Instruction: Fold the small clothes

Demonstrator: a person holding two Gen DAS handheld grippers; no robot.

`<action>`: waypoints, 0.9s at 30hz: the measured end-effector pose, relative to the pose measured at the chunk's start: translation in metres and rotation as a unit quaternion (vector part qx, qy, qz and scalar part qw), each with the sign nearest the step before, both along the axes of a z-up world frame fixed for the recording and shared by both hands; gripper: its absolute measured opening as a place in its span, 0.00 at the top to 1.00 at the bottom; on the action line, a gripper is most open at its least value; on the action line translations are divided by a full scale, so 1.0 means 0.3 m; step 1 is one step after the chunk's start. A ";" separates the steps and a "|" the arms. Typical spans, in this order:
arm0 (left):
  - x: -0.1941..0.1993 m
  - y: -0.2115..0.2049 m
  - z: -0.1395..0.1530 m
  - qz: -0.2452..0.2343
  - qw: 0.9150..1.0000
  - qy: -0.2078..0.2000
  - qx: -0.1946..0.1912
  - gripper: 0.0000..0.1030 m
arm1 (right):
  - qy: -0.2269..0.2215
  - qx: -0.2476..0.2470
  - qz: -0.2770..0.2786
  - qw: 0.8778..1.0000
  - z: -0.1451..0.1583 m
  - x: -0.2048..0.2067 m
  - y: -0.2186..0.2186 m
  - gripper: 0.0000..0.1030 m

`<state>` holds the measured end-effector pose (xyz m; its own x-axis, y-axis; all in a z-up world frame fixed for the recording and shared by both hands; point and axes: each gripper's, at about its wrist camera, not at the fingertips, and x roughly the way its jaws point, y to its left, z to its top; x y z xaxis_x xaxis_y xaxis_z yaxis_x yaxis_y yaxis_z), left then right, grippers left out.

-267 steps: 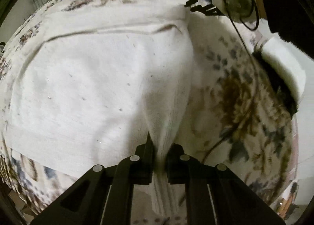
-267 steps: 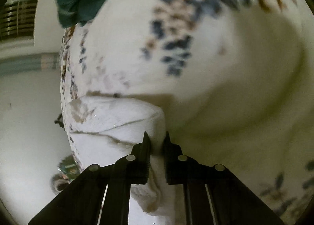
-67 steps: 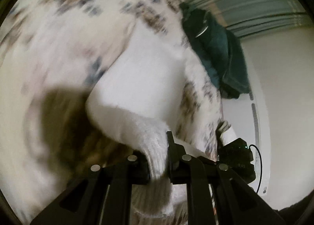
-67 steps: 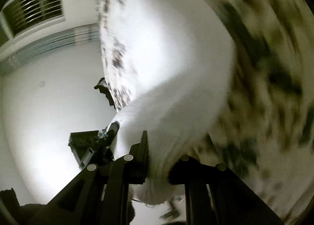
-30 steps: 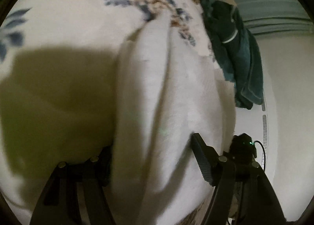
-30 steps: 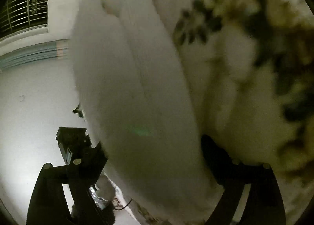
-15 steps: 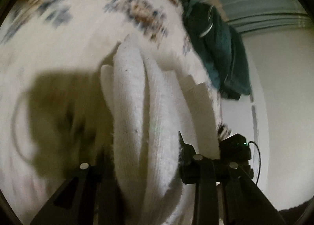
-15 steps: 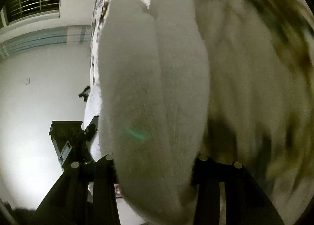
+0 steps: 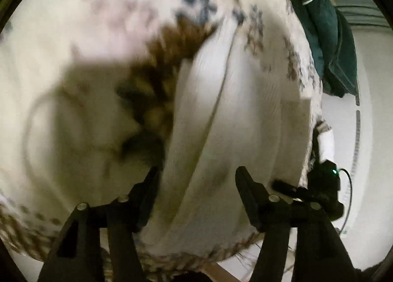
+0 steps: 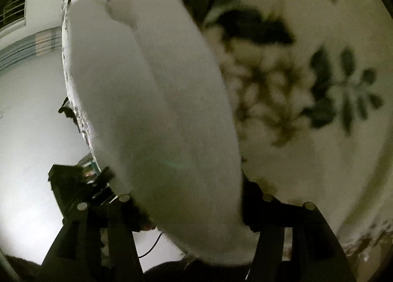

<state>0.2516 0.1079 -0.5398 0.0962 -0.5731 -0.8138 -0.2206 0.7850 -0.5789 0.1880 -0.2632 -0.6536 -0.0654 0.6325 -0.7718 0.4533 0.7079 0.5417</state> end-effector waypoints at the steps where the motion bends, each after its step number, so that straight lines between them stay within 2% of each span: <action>1: 0.014 0.002 0.027 -0.002 1.000 -0.015 0.013 0.41 | -0.008 -0.017 0.000 1.000 0.024 0.002 -0.015 0.40; 3: 0.054 -0.004 0.077 -0.011 0.998 -0.048 0.031 0.38 | -0.038 -0.074 0.002 0.997 0.096 0.001 -0.056 0.40; 5: 0.110 -0.029 0.082 -0.028 0.996 -0.067 0.044 0.38 | -0.060 -0.101 0.005 0.993 0.145 0.040 -0.102 0.40; 8: 0.211 -0.084 0.048 -0.042 0.994 -0.090 0.053 0.38 | -0.101 -0.107 0.004 0.989 0.250 0.140 -0.147 0.40; 10: 0.271 -0.125 0.012 -0.063 0.990 -0.100 0.070 0.38 | -0.124 -0.106 0.014 0.987 0.304 0.225 -0.089 0.40; 12: 0.310 -0.177 -0.005 -0.088 0.986 -0.115 0.087 0.40 | -0.141 -0.113 0.037 0.983 0.294 0.319 -0.060 0.40; 13: 0.322 -0.202 -0.015 -0.102 0.982 -0.123 0.097 0.50 | -0.145 -0.111 0.043 0.982 0.302 0.337 -0.038 0.41; 14: 0.326 -0.216 -0.020 -0.114 0.980 -0.128 0.106 0.86 | -0.152 -0.106 0.045 0.982 0.307 0.337 -0.044 0.48; 15: 0.332 -0.225 -0.024 -0.124 0.977 -0.128 0.119 0.95 | -0.160 -0.107 0.050 0.980 0.301 0.351 -0.003 0.82; 16: 0.326 -0.212 -0.010 -0.123 0.976 -0.132 0.121 0.95 | -0.161 -0.124 0.057 0.978 0.305 0.383 0.025 0.92; 18: 0.321 -0.176 0.024 -0.105 0.977 -0.147 0.113 0.95 | -0.175 -0.136 0.051 0.974 0.309 0.418 0.072 0.92; 21: 0.315 -0.095 0.062 -0.072 0.981 -0.153 0.100 0.95 | -0.183 -0.148 0.034 0.971 0.326 0.410 0.045 0.93; 25: 0.357 -0.035 0.014 -0.034 0.988 -0.129 0.082 0.95 | -0.190 -0.163 0.011 0.968 0.341 0.429 -0.003 0.95; 27: 0.386 -0.031 -0.020 -0.028 0.989 -0.121 0.084 0.99 | -0.187 -0.168 0.001 0.968 0.334 0.454 -0.026 0.95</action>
<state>0.3674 0.0987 -0.5458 0.2722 -0.4425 -0.8544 -0.0442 0.8813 -0.4705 0.3241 -0.2710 -0.5534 0.2573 0.3415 -0.9040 0.2674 0.8738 0.4062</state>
